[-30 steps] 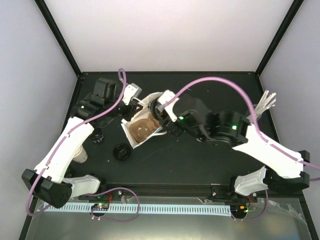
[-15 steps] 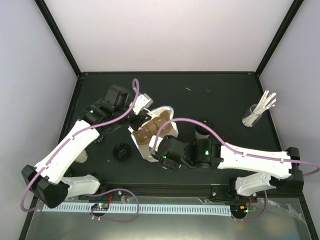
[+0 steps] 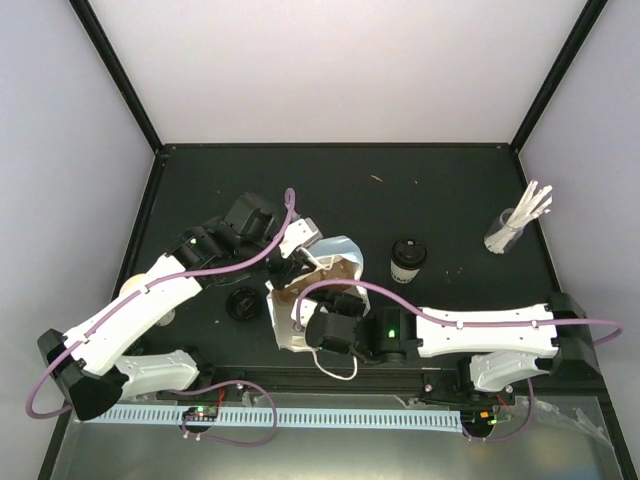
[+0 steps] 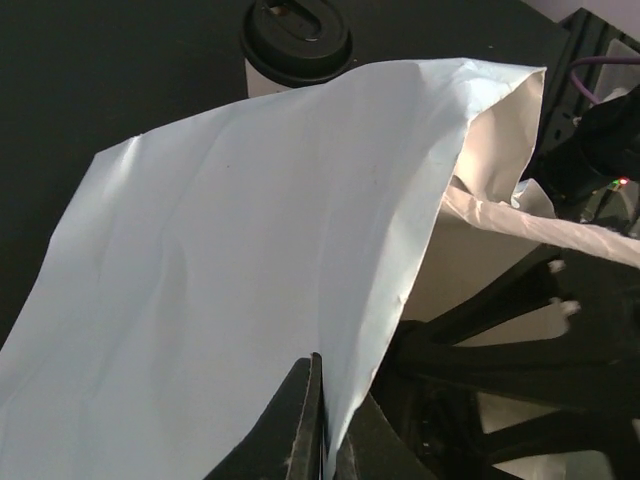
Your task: Pack the takeout coffee
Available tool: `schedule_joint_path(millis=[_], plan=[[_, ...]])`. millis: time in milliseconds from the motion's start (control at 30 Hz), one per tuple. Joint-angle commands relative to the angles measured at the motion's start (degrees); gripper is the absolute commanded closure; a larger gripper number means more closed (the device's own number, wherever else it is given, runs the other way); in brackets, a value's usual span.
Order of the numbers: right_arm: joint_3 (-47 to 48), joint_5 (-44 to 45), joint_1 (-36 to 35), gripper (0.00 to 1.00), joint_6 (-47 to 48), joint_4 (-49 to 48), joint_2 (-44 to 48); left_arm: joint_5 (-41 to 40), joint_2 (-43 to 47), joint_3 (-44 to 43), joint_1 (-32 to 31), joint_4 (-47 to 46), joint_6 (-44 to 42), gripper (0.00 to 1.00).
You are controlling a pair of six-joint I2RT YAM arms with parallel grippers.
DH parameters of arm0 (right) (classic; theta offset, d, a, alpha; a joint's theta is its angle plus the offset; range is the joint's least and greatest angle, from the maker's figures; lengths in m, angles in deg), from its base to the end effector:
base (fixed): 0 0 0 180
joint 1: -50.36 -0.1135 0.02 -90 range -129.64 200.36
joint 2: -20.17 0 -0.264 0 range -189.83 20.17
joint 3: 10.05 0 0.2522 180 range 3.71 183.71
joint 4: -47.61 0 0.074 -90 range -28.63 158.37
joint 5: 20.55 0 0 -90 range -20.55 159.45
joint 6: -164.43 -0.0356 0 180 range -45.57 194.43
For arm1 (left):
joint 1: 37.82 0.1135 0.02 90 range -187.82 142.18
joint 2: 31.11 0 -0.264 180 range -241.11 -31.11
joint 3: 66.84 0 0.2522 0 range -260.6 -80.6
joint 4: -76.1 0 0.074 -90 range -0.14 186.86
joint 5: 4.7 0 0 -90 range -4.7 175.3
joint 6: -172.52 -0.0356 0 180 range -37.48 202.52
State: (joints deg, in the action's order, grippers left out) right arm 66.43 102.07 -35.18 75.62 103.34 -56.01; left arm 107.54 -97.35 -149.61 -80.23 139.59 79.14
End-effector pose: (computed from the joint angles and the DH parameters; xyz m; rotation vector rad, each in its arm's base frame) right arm 0.0400 0.2658 0.2856 -1.4442 1.8377 -0.0185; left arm 0.1596 -0.1640 0.3487 1.1273 2.1816 -0.7761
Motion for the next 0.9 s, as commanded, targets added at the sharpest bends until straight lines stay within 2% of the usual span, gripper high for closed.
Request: schedule_joint_path(millis=[0, 167, 300, 333, 433, 567, 633, 733, 767, 867], plan=[[-2.48, 5.40, -2.42, 0.53, 3.27, -7.60, -1.23, 3.49, 1.32, -0.20, -0.92, 0.18, 1.70, 0.97], [-2.50, 6.72, -3.52, 0.53, 7.31, -10.21, -3.97, 5.51, 0.79, 0.07, -2.55, 0.49, 1.39, 0.95], [-6.94, 9.42, -4.35, 0.53, 16.48, -17.05, -4.95, 7.86, 1.12, -0.16, -2.67, 0.83, 1.43, 0.86], [-8.77, 9.57, -4.47, 0.53, 19.00, -19.54, -4.49, 7.78, 1.40, -0.40, -2.67, 1.22, 1.63, 0.81], [-13.39, 8.74, -4.53, 0.53, 24.13, -26.05, -2.66, 7.18, 3.22, -1.76, -2.67, 1.97, 2.99, 0.52], [-15.64, 8.51, -4.49, 0.53, 26.42, -29.05, -2.09, 6.13, 8.18, -2.22, -2.59, 0.45, 5.88, 0.31], [-15.77, 8.82, -4.49, 0.53, 26.31, -28.93, -2.84, 4.09, 10.76, -2.62, -2.12, -0.69, 8.84, 0.16], [-15.78, 9.69, -4.48, 0.53, 26.08, -29.24, -4.05, 2.32, 12.74, -4.10, 1.40, -0.53, 13.67, 0.06], [-15.74, 9.98, -4.61, 0.53, 26.19, -29.45, -4.26, 1.95, 12.60, -4.45, 3.94, 0.14, 15.50, 0.02], [-15.86, 10.86, -4.62, 0.53, 27.20, -31.05, -4.55, 2.04, 10.85, -2.96, 13.93, 1.95, 18.89, 0.01]])
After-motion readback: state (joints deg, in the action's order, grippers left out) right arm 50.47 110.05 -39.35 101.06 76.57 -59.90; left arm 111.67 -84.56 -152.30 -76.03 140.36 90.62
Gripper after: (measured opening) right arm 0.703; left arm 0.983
